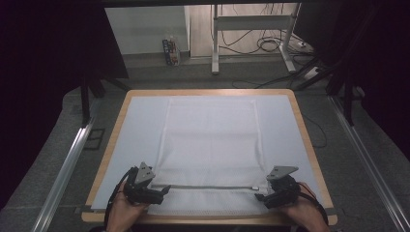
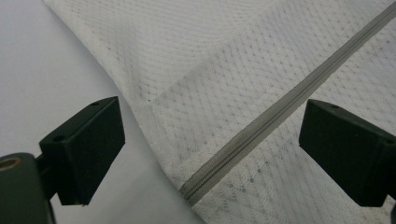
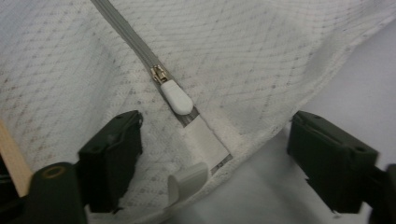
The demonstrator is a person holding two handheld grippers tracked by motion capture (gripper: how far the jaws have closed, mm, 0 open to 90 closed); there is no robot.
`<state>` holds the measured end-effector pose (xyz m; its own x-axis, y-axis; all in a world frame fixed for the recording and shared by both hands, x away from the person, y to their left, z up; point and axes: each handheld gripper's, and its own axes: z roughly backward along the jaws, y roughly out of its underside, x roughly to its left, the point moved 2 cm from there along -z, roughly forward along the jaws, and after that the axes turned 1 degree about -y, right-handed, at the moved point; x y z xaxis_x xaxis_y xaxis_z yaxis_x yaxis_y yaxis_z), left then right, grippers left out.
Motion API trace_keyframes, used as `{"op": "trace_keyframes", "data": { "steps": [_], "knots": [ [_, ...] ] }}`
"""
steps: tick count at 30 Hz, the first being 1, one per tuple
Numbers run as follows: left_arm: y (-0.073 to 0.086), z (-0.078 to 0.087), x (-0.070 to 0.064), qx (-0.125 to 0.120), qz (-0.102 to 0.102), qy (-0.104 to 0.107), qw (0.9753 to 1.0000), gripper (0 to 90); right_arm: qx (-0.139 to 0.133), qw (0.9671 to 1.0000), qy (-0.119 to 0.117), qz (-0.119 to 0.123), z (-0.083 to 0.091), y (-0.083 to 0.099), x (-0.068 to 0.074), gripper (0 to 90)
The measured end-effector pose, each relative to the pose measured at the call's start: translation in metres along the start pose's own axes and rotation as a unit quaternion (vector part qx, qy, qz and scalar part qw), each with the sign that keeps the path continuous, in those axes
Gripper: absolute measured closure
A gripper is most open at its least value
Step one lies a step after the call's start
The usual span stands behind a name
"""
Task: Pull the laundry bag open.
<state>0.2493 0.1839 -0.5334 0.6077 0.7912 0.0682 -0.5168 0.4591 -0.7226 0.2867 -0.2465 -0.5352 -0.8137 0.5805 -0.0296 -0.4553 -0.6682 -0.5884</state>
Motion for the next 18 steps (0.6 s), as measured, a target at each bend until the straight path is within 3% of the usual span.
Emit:
{"op": "trace_keyframes", "data": {
  "steps": [5, 10, 16, 18],
  "knots": [
    [0.000, 0.001, -0.001, -0.001, -0.006, -0.005, 1.0000, 7.2, 0.021, 0.9998, 0.001, -0.006, 0.004, -0.004, 0.008, 36.4],
    [0.000, 0.000, -0.002, 0.003, -0.010, -0.007, 0.9999, 7.3, 0.020, 0.9998, -0.002, -0.003, 0.006, -0.003, 0.013, 51.5],
    [-0.002, -0.001, -0.004, 0.001, -0.012, -0.005, 0.9999, 7.5, 0.011, 0.9998, -0.017, 0.005, 0.008, -0.003, 0.015, 78.9],
    [-0.002, -0.001, -0.004, 0.002, -0.014, -0.005, 0.9999, 7.6, 0.010, 0.9997, -0.023, 0.003, 0.008, -0.003, 0.014, 81.0]
  ]
}}
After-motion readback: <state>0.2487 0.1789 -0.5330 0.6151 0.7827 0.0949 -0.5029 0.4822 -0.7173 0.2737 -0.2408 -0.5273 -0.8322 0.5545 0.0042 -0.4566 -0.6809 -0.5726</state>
